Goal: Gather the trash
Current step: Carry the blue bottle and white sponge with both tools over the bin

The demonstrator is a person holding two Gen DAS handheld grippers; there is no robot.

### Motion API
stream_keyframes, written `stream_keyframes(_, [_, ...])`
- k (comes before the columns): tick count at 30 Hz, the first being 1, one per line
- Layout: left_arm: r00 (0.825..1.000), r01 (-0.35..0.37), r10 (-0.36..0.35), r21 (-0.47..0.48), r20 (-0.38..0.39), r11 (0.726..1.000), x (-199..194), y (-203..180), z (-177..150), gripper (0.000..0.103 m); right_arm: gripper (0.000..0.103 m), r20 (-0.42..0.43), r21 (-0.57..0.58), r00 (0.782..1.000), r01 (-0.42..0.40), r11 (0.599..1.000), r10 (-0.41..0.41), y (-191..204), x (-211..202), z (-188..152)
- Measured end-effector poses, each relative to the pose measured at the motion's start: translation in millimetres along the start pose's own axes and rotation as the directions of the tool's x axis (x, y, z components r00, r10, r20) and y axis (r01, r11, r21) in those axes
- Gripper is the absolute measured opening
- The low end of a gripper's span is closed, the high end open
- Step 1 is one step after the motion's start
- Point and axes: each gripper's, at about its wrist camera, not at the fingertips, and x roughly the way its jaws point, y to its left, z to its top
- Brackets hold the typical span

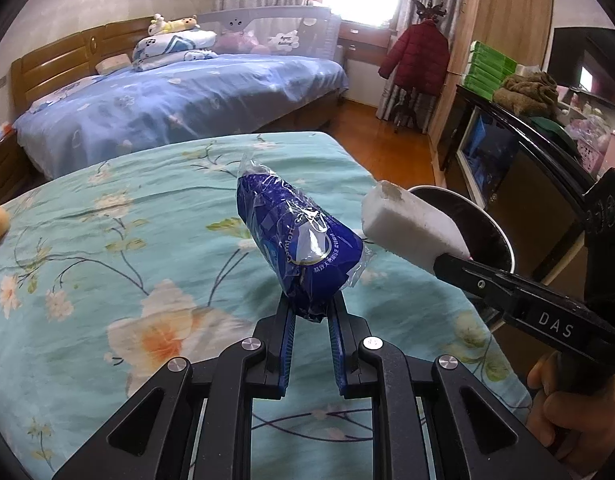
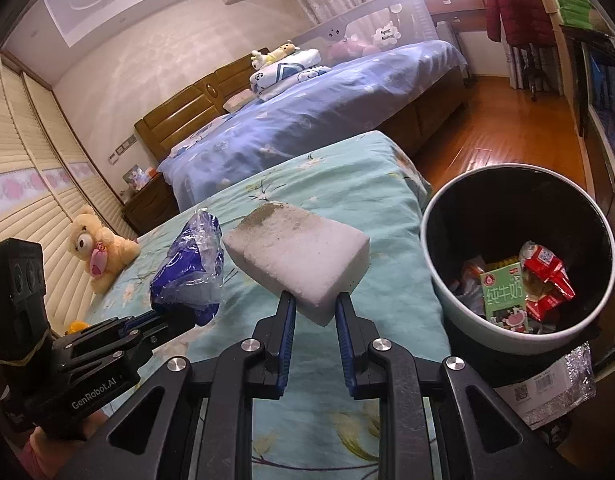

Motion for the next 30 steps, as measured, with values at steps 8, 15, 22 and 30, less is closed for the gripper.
stream_keyframes(8, [0.999, 0.031, -0.031, 0.017, -0.008, 0.999, 8, -14, 3, 0.015, 0.02, 0.018, 0.019, 1.0, 0.024, 1.0, -0.025, -12, -11, 1])
stream_keyframes(15, [0.999, 0.052, -0.052, 0.036, -0.015, 0.998, 14, -25, 5, 0.015, 0.02, 0.03, 0.044, 0.998, 0.05, 0.998, -0.051, -27, -20, 2])
stream_keyframes(22, [0.998, 0.069, -0.068, 0.057, -0.018, 0.996, 18, -36, 8, 0.015, 0.02, 0.033, 0.057, 0.997, 0.063, 0.996, -0.065, -36, -26, 1])
stream_keyframes(30, [0.997, 0.081, -0.079, 0.078, -0.022, 0.994, 21, -47, 9, 0.015, 0.02, 0.039, 0.075, 0.996, 0.079, 0.994, -0.082, -46, -32, 2])
